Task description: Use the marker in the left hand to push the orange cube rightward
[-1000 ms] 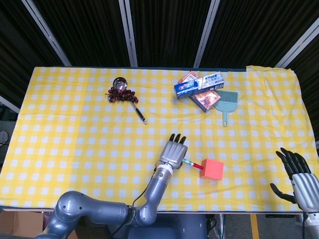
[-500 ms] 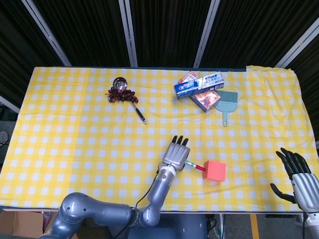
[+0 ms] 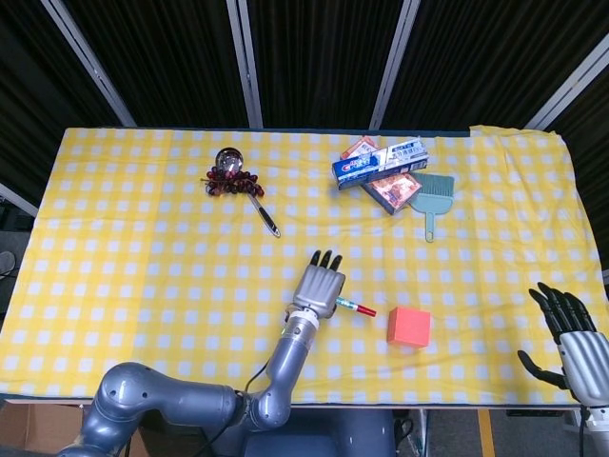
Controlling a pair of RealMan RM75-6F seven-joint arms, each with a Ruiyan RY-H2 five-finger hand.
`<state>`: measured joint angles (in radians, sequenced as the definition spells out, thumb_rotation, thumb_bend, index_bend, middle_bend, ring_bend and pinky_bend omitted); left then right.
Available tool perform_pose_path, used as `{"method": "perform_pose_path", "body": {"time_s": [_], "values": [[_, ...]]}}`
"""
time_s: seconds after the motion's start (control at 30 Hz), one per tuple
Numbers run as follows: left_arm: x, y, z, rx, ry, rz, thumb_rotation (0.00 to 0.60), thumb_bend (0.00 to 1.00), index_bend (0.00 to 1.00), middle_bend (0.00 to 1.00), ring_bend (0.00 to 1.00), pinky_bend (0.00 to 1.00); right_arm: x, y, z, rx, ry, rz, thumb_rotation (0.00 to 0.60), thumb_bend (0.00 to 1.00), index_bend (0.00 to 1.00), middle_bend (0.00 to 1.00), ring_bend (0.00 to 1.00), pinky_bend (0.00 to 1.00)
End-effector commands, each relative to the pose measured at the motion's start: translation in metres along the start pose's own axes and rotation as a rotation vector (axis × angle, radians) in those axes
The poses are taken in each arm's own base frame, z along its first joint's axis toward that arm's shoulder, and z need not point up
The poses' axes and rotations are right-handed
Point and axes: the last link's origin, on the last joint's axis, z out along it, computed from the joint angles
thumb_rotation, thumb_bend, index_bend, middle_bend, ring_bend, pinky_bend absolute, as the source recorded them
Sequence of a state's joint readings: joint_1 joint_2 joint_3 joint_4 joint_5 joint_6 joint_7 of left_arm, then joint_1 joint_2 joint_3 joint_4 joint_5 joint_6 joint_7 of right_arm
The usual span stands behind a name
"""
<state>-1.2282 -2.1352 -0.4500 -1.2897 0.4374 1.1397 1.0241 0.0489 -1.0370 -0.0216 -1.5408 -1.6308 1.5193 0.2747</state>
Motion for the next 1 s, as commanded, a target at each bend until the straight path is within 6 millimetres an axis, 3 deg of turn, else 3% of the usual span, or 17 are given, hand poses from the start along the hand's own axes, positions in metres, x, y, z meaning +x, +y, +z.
{"method": "perform_pose_path", "body": {"time_s": [0.03,0.1,0.27,0.5,0.87,1.0], "values": [[0.007,-0.033,-0.008,0.034,0.027,0.012,0.6,0.45,0.6,0.08,0.0,0.05,0.0,0.0,0.0,-0.001,0.0,-0.003,0.6,0.34,0.0,0.0,0.0,0.05],[0.009,-0.048,-0.013,0.05,0.033,0.015,0.6,0.45,0.6,0.08,0.0,0.05,0.0,0.001,0.0,-0.001,0.001,-0.003,0.6,0.34,0.0,0.0,0.0,0.05],[0.019,-0.119,-0.041,0.114,0.061,0.04,0.6,0.45,0.58,0.08,0.0,0.05,-0.001,-0.001,0.0,0.005,0.0,-0.009,0.6,0.34,0.0,0.0,0.0,0.04],[0.023,-0.193,-0.076,0.201,0.055,0.042,0.6,0.45,0.58,0.08,0.0,0.05,-0.004,-0.003,0.001,0.009,-0.007,-0.026,0.6,0.34,0.0,0.0,0.0,0.05],[0.009,-0.245,-0.113,0.285,0.009,0.015,0.6,0.44,0.56,0.07,0.0,0.04,-0.007,-0.006,0.002,0.013,-0.014,-0.04,0.6,0.34,0.0,0.0,0.0,0.05],[0.005,-0.258,-0.119,0.308,0.004,0.023,0.6,0.37,0.49,0.05,0.0,0.03,-0.007,-0.006,0.002,0.009,-0.013,-0.039,0.6,0.34,0.0,0.0,0.0,0.05]]}}
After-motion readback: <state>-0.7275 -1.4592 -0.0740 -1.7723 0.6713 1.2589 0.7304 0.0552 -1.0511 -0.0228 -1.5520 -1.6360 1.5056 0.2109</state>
